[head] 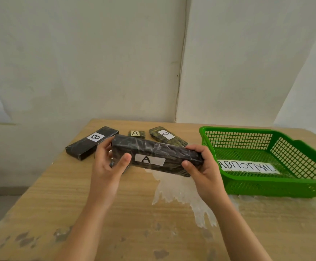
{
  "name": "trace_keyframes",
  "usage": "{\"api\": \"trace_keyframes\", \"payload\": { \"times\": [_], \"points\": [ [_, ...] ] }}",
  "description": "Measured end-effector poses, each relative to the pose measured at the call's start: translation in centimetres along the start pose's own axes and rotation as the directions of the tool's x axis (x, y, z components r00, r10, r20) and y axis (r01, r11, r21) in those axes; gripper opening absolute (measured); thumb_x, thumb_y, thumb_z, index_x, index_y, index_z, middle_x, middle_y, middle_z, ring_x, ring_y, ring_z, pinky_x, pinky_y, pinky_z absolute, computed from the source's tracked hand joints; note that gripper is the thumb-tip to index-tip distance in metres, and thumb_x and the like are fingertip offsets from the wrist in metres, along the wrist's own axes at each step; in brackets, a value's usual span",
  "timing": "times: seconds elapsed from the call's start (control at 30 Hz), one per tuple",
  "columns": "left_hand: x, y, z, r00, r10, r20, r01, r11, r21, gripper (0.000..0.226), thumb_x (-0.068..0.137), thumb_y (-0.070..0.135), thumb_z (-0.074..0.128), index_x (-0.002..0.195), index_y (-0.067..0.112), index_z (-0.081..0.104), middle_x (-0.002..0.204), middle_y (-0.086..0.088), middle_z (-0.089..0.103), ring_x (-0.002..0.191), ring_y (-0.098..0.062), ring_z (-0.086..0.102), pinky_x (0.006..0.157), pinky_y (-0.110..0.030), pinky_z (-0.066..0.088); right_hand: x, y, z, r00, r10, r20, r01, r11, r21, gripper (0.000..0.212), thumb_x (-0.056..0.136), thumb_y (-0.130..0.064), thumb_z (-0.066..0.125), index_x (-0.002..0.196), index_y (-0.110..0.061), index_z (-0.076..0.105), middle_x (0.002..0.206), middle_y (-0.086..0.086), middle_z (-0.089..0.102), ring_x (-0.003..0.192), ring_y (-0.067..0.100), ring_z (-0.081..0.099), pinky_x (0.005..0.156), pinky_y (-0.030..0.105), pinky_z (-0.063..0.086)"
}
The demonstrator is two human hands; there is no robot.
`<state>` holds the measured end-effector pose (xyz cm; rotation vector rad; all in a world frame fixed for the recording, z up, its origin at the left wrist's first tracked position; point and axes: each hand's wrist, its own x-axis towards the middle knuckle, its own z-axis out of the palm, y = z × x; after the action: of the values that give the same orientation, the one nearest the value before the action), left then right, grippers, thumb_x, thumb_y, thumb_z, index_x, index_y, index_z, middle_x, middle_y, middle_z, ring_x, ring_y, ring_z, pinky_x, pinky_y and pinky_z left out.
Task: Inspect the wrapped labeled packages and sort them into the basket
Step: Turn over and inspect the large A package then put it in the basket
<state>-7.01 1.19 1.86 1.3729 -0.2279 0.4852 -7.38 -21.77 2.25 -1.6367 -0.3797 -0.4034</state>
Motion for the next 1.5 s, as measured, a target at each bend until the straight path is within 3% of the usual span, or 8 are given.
{"api": "trace_keyframes", "payload": {
  "times": [0.23, 0.37, 0.47, 0.87, 1.07, 1.23, 1.33, 1.5],
  "points": [
    [-1.2, 1.5, -0.2, 0.999, -0.009, 0.041, 0.011, 0.999, -0.045, 0.044, 0.066, 0.058, 0.074, 0.099, 0.032, 0.063, 0.112, -0.01, 0.062, 0.098, -0.024, 0.062, 0.094, -0.055, 0.048, -1.0, -0.9, -0.3, 0.988, -0.104, 0.118, 0.105, 0.994, -0.004, 0.028, 0.085, -0.032, 0.067, 0.11, -0.035, 0.055, 0.107, -0.002, 0.062, 0.1, 0.022, 0.061, 0.088, 0.045, 0.052],
    [-1.9, 2.2, 0.2, 0.997, 0.074, 0.037, -0.076, 0.996, 0.043, 0.014, 0.075, 0.04, 0.063, 0.089, 0.037, 0.061, 0.102, 0.001, 0.061, 0.091, -0.009, 0.058, 0.082, -0.024, 0.048, -1.1, -2.2, -0.6, 0.983, -0.152, 0.101, 0.148, 0.988, 0.053, 0.044, 0.078, -0.051, 0.069, 0.117, -0.037, 0.053, 0.113, 0.0, 0.059, 0.107, 0.026, 0.058, 0.092, 0.041, 0.05],
    [-2.3, 2.4, 0.6, 0.996, 0.074, 0.044, -0.079, 0.987, 0.142, 0.011, 0.079, 0.036, 0.062, 0.089, 0.035, 0.058, 0.097, 0.009, 0.062, 0.087, 0.003, 0.059, 0.074, -0.01, 0.046, -1.1, -2.9, -0.5, 0.989, -0.129, 0.069, 0.124, 0.989, 0.079, 0.038, 0.077, -0.046, 0.071, 0.11, -0.038, 0.056, 0.11, -0.006, 0.061, 0.107, 0.021, 0.058, 0.092, 0.043, 0.05],
    [-3.3, 2.8, 2.2, 0.998, 0.033, 0.061, -0.037, 0.997, 0.072, 0.017, 0.064, 0.034, 0.07, 0.074, 0.031, 0.058, 0.083, 0.013, 0.064, 0.081, -0.003, 0.061, 0.071, -0.024, 0.055, -1.3, -3.0, -0.2, 0.992, 0.024, -0.121, 0.001, 0.978, 0.207, 0.025, 0.067, -0.005, 0.06, 0.072, -0.03, 0.058, 0.084, -0.01, 0.059, 0.078, 0.007, 0.052, 0.068, 0.024, 0.043],
    [-3.1, 2.9, 2.9, 0.997, -0.007, -0.076, 0.017, 0.991, 0.131, 0.02, 0.064, 0.022, 0.074, 0.074, 0.027, 0.057, 0.077, 0.012, 0.064, 0.074, -0.006, 0.064, 0.063, -0.026, 0.056, -2.2, -3.3, 0.6, 0.978, 0.088, -0.187, -0.061, 0.988, 0.143, 0.02, 0.068, -0.022, 0.076, 0.075, -0.024, 0.058, 0.077, -0.003, 0.06, 0.07, 0.01, 0.057, 0.062, 0.026, 0.052],
    [-3.4, 3.6, 2.9, 0.999, -0.003, 0.049, -0.007, 0.98, 0.2, 0.044, 0.053, 0.053, 0.079, 0.086, 0.035, 0.055, 0.093, 0.013, 0.065, 0.087, -0.006, 0.064, 0.078, -0.027, 0.054, -2.0, -3.8, 0.4, 0.953, 0.12, -0.278, -0.07, 0.98, 0.184, 0.02, 0.077, 0.0, 0.073, 0.083, -0.009, 0.056, 0.078, 0.003, 0.058, 0.065, 0.005, 0.058, 0.056, 0.019, 0.051],
    [-3.1, 3.5, 2.7, 0.999, -0.033, 0.022, 0.027, 0.975, 0.219, 0.055, 0.044, 0.07, 0.077, 0.085, 0.04, 0.056, 0.095, 0.019, 0.066, 0.089, -0.002, 0.065, 0.076, -0.028, 0.057, -2.0, -4.2, -0.2, 0.974, 0.114, -0.196, -0.088, 0.987, 0.135, 0.018, 0.081, -0.013, 0.073, 0.088, -0.017, 0.057, 0.08, -0.001, 0.061, 0.069, 0.004, 0.06, 0.06, 0.018, 0.051],
    [-2.5, 3.9, 2.5, 0.997, 0.014, -0.07, 0.001, 0.979, 0.206, 0.036, 0.055, 0.054, 0.082, 0.078, 0.037, 0.06, 0.088, 0.018, 0.068, 0.084, -0.003, 0.066, 0.071, -0.03, 0.057, -1.6, -5.3, -1.0, 0.993, 0.101, -0.055, -0.097, 0.992, 0.077, 0.025, 0.078, -0.034, 0.073, 0.099, -0.027, 0.062, 0.095, 0.005, 0.066, 0.084, 0.014, 0.065, 0.072, 0.024, 0.054]
  ]
}}
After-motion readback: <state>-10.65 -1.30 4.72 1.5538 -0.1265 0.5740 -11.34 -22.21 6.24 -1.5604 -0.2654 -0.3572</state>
